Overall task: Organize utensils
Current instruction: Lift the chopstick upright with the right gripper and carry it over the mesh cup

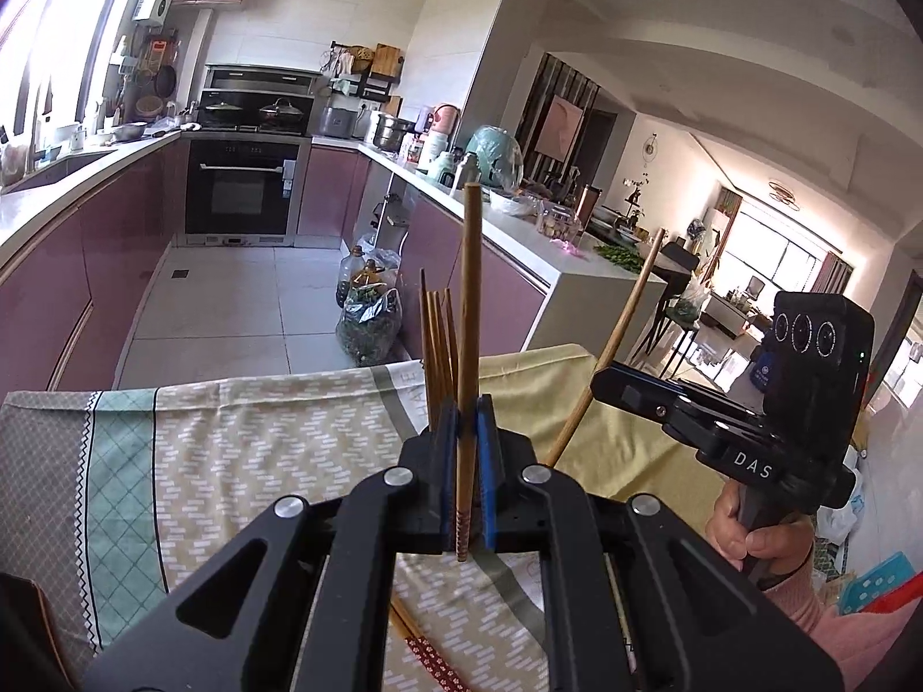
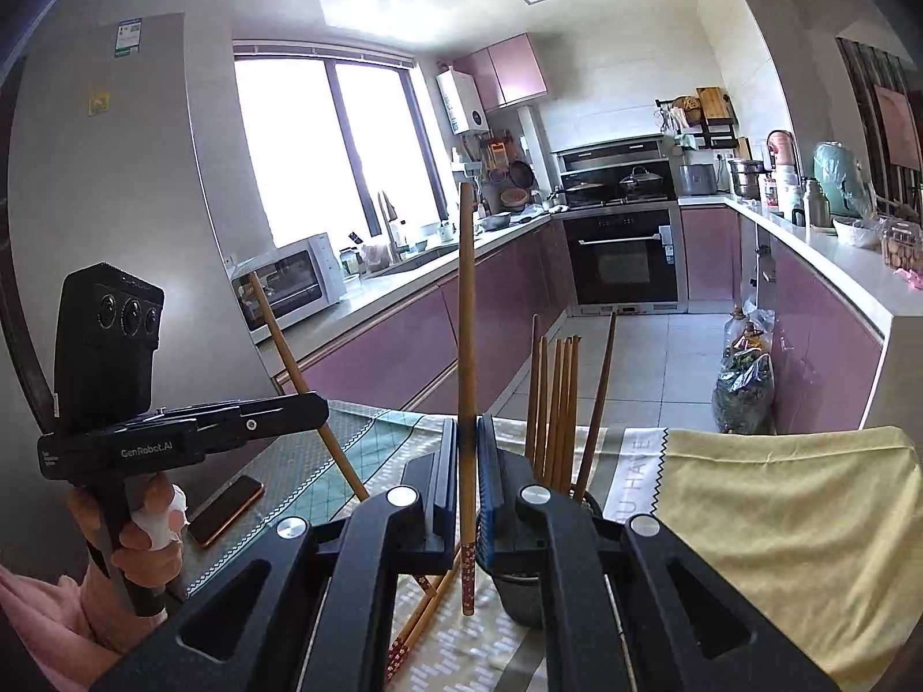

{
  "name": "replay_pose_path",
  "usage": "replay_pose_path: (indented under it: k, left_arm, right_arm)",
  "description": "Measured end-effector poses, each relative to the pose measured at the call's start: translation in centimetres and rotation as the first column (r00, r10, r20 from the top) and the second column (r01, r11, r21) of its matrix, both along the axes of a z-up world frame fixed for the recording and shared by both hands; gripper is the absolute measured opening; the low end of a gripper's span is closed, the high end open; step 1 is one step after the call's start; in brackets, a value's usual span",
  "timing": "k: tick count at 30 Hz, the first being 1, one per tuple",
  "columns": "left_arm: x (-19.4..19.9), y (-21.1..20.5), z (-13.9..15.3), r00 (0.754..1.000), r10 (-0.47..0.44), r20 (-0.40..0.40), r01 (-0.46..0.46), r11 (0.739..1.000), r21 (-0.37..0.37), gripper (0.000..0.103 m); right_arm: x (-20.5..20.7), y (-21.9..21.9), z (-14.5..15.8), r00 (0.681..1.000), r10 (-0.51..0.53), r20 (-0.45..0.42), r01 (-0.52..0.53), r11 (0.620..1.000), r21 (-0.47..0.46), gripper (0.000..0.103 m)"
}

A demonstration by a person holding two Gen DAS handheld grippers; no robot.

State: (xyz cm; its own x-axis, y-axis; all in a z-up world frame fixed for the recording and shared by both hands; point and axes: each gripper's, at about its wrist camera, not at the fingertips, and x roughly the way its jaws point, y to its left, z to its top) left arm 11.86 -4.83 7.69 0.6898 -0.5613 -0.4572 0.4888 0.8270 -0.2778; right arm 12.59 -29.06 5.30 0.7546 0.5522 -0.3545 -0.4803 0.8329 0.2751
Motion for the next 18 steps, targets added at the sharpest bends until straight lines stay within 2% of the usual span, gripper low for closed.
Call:
replay_pose_path:
  k: [6,11,18]
  left_arm:
    - [1.2,-1.1,1.9,0.999,0.0,0.035,0.001,1.0,-0.011,0.007]
    - [2.4,-2.2,2.3,0.999,0.0,0.047,0.001,1.0,-0.016,0.007]
    - [4.0,-4.5,0.6,1.0,-0.008,0.007,0.007,0.998,0.066,0.007]
  right_arm:
    - [0.6,-0.7,1.1,0.999,-0.023,0.035,0.023,1.0,0.01,0.006]
    - [1.4,-0.9,1.2,0.998,-0.041,0.041,0.041,0.999,0.007,0.006]
    - [3.1,-0.3,-0.1,0.999,-0.053,-0.002,0.053,0.998,-0.02,0.006]
